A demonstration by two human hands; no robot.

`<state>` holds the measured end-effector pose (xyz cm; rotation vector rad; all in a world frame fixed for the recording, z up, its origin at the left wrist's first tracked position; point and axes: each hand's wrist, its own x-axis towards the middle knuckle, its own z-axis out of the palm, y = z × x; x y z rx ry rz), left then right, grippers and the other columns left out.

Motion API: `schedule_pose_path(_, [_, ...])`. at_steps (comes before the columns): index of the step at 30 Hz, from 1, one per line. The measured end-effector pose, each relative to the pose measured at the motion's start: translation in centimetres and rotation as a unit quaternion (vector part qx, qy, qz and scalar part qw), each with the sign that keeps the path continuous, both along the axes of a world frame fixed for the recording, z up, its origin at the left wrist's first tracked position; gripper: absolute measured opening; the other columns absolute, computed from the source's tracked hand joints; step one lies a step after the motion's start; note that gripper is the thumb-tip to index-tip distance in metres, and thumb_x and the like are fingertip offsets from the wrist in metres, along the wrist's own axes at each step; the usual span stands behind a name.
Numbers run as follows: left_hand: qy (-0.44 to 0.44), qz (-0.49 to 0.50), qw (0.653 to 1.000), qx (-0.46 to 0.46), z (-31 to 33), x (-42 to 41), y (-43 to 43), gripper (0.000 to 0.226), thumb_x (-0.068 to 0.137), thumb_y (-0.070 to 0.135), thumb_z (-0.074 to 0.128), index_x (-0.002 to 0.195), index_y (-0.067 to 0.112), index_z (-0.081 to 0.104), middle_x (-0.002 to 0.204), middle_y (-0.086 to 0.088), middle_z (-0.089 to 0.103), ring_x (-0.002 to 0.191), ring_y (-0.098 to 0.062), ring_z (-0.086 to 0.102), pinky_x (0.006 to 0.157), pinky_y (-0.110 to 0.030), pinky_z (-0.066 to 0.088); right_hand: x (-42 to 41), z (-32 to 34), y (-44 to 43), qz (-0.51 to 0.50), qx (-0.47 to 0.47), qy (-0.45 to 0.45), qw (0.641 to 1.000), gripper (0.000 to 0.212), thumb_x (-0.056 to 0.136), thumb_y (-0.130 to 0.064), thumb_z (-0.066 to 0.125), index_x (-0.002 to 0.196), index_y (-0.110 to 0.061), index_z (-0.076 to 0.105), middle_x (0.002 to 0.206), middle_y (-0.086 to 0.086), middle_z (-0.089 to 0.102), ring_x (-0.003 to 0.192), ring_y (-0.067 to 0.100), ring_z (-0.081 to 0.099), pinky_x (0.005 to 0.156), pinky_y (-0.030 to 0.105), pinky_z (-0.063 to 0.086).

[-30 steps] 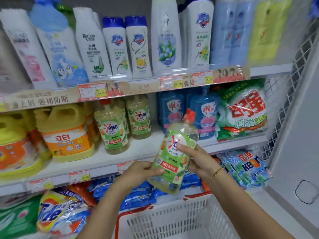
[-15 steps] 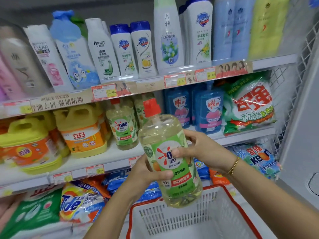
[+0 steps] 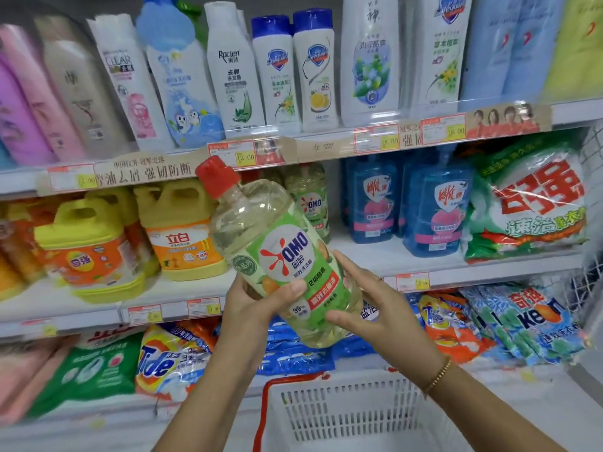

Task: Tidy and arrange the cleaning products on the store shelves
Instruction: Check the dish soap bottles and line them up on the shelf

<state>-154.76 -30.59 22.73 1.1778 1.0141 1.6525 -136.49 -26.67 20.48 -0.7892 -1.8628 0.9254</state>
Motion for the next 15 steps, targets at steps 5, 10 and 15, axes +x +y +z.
schedule_pose_path(5, [-0.042, 0.039, 0.998, 0.034, 1.3, 0.3, -0.7, 0.049, 0.066, 0.016, 0.073, 0.113, 0.019, 0.061, 0.109, -0.004, 0.072, 0.102, -0.023, 0.068, 0.085, -0.042, 0.055, -2.3, -1.1, -0.7, -0.062, 0.138, -0.035, 0.988, 0.109, 0.063, -0.048, 0.082, 0.145, -0.049, 0.012, 0.151, -0.019, 0.019, 0.138, -0.008, 0.019, 0.107, 0.003, 0.021])
schedule_pose_path(10, [-0.097, 0.024, 0.994, 0.034, 2.2, 0.9, -0.7, 0.067, 0.056, 0.021, 0.085, 0.118, 0.016, 0.059, 0.108, -0.002, 0.072, 0.099, -0.020, 0.069, 0.079, -0.037, 0.058, -2.6, -1.0, -0.5, -0.124, 0.245, 0.017, 0.961, 0.107, 0.061, -0.032, 0.088, 0.146, -0.028, 0.024, 0.148, 0.003, 0.026, 0.139, 0.000, 0.024, 0.108, 0.009, 0.026])
schedule_pose_path(15, [-0.125, -0.028, 0.991, 0.048, 3.1, 0.4, -0.7, 0.106, 0.036, 0.048, 0.095, 0.125, 0.008, 0.056, 0.111, -0.008, 0.070, 0.099, -0.021, 0.069, 0.075, -0.034, 0.057, -1.5, 0.4, -0.9, -0.114, 0.241, 0.027, 0.963, 0.101, 0.057, -0.040, 0.084, 0.143, -0.030, 0.031, 0.141, -0.001, 0.036, 0.131, -0.002, 0.034, 0.098, 0.004, 0.033])
